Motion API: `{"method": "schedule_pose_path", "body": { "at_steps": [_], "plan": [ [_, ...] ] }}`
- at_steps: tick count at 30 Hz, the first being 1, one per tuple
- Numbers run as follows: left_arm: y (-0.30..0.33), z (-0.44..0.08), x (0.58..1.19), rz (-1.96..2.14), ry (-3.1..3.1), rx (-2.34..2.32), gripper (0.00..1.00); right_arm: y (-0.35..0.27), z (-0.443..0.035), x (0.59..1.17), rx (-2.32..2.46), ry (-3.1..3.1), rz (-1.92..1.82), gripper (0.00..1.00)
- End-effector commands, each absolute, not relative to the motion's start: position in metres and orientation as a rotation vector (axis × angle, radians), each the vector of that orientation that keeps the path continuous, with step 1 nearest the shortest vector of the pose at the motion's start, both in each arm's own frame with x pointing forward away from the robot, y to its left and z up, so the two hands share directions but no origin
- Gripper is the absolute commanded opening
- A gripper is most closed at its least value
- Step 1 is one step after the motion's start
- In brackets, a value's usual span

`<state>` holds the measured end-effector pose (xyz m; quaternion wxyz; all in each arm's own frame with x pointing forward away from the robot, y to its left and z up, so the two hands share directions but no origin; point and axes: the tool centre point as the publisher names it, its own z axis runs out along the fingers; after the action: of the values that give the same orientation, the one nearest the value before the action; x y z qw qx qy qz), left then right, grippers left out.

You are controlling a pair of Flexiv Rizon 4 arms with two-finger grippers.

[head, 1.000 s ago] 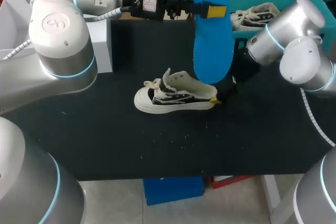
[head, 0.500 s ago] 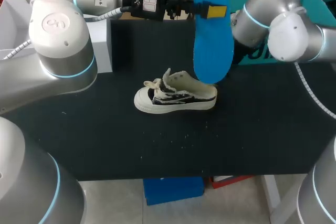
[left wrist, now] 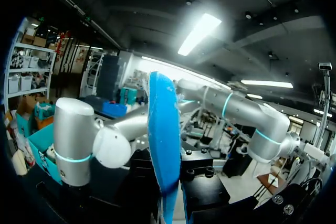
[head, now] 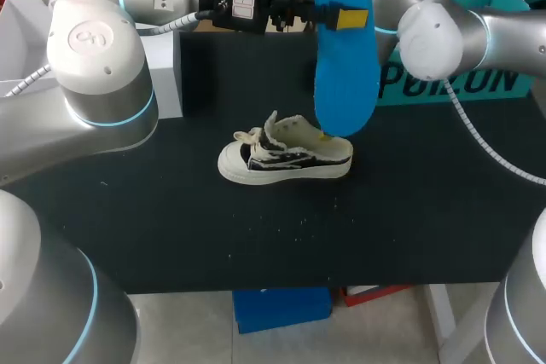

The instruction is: Take the shoe out of the shoebox, open the shoe tongue, remove and reinsert the insole, then place the shoe into the shoebox

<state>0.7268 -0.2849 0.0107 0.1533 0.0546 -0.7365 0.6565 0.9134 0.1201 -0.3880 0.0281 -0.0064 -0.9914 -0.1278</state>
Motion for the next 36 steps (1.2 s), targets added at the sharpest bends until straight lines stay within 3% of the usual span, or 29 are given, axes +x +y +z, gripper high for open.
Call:
{"method": "schedule_pose_path", "body": {
  "at_steps": [1, 6, 26, 34, 36],
  "plan": [
    [-0.286, 0.01, 0.726, 1.885, -2.115, 0.162, 0.0, 0.132, -0.389, 0.915, -0.026, -3.067, -0.27, 0.6],
    [-0.286, 0.01, 0.726, 1.885, -2.115, 0.162, 0.0, 0.14, -0.392, 0.917, -0.038, -3.056, -0.256, 0.66],
    [-0.286, 0.01, 0.726, 1.885, -2.115, 0.162, 0.0, 0.178, -0.404, 0.914, -0.058, -3.015, -0.238, 0.52],
    [-0.286, 0.01, 0.726, 1.885, -2.115, 0.162, 0.0, 0.186, -0.406, 0.914, -0.052, -3.012, -0.238, 0.53],
    [-0.286, 0.01, 0.726, 1.885, -2.115, 0.162, 0.0, 0.187, -0.406, 0.914, -0.05, -3.012, -0.239, 0.47]
  ]
}}
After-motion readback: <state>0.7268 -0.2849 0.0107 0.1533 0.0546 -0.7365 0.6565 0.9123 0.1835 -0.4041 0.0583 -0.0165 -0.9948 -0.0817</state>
